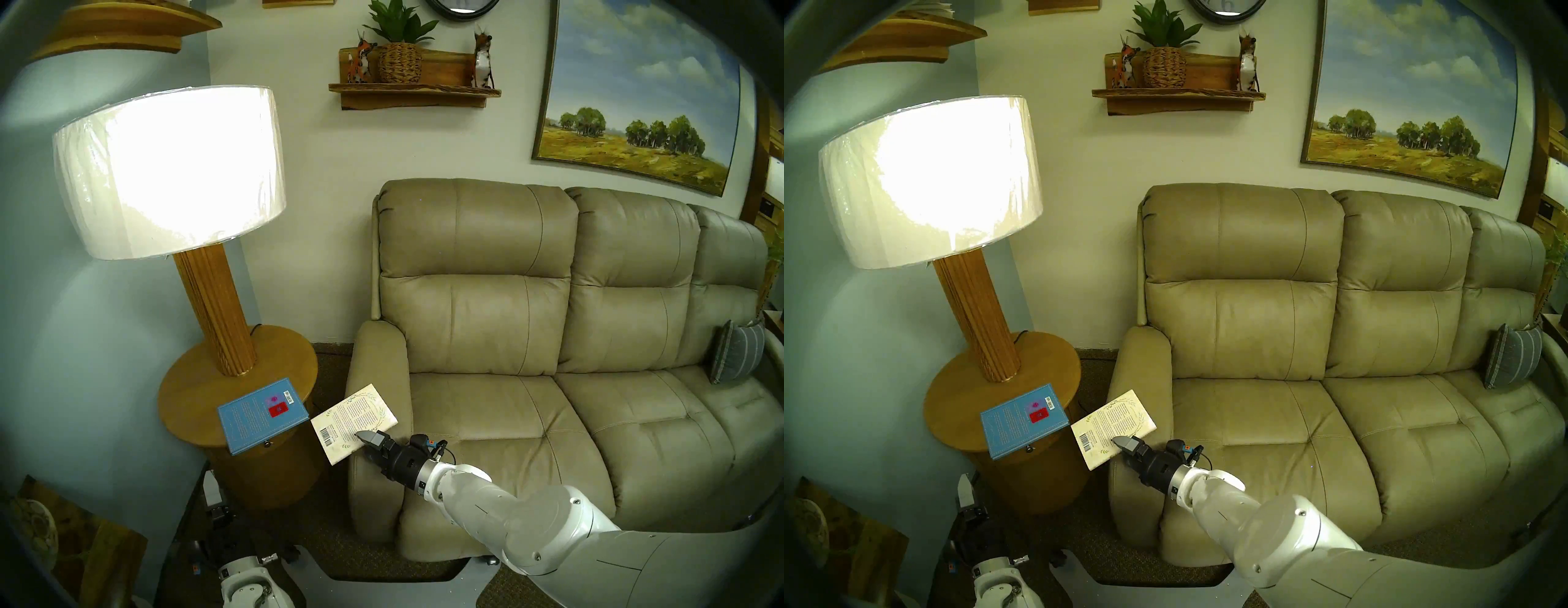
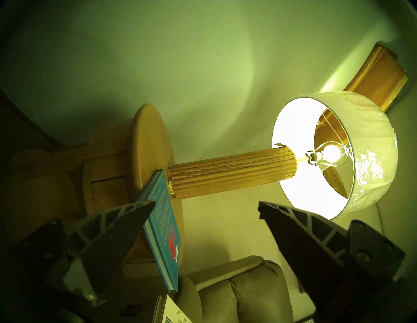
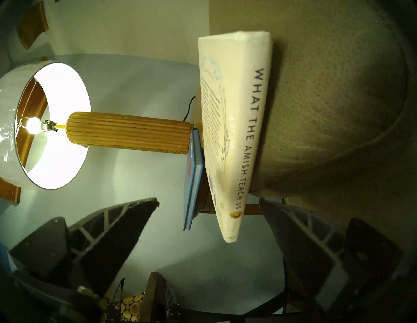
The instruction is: Move books from sofa to side table
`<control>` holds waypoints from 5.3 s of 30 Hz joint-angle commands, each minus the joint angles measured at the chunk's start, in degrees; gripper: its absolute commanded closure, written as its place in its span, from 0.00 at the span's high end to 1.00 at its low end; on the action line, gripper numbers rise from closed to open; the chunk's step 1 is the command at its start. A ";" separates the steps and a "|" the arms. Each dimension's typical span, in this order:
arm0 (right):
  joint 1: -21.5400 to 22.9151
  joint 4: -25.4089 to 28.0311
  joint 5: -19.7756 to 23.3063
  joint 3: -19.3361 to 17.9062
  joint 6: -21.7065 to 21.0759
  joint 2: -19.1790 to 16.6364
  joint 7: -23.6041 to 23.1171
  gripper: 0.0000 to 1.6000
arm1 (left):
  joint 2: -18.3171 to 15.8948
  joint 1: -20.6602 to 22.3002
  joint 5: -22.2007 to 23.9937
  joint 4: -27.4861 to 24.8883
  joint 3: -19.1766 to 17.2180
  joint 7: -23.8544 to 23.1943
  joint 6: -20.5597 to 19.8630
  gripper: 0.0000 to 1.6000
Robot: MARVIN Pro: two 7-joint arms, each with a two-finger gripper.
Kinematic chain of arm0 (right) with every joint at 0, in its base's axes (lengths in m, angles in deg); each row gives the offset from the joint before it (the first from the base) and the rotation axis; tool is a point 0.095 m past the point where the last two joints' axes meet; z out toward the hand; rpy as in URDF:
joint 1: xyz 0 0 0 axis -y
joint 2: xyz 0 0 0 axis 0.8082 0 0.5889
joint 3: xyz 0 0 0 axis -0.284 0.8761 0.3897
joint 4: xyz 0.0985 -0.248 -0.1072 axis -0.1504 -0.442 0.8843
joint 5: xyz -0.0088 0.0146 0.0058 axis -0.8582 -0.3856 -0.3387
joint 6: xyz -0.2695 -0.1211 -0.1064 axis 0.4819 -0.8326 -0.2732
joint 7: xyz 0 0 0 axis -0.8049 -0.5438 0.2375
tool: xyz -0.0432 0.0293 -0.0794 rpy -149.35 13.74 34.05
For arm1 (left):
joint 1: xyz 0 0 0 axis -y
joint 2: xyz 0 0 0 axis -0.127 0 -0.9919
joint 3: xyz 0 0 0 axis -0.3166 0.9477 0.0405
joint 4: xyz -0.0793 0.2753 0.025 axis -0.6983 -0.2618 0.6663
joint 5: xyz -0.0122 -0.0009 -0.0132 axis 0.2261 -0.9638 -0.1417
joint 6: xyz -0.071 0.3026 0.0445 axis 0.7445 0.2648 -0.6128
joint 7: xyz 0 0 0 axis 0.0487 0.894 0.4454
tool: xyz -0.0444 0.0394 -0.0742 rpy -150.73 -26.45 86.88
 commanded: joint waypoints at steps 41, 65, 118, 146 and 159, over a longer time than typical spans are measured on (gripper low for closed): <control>1.02 -0.55 -0.85 2.77 3.82 1.96 -14.13 0.00 | -1.72 -6.03 -0.25 -1.01 2.39 -7.14 -11.87 1.00; -0.91 -1.07 -8.59 8.59 5.43 6.75 -23.96 0.00 | -3.33 6.52 2.06 4.34 14.27 -6.61 -6.30 1.00; -6.14 0.31 -6.45 -0.12 6.12 -3.69 -26.93 1.00 | -11.45 20.98 25.31 -3.66 10.65 38.71 4.82 0.12; -5.79 0.94 -6.84 -0.91 5.93 -3.84 -27.09 1.00 | -13.38 17.15 29.87 -14.85 5.84 49.20 6.48 1.00; -5.87 1.58 -6.86 -0.75 5.76 -3.00 -26.68 1.00 | -10.62 18.14 33.71 -19.16 4.90 54.60 8.42 1.00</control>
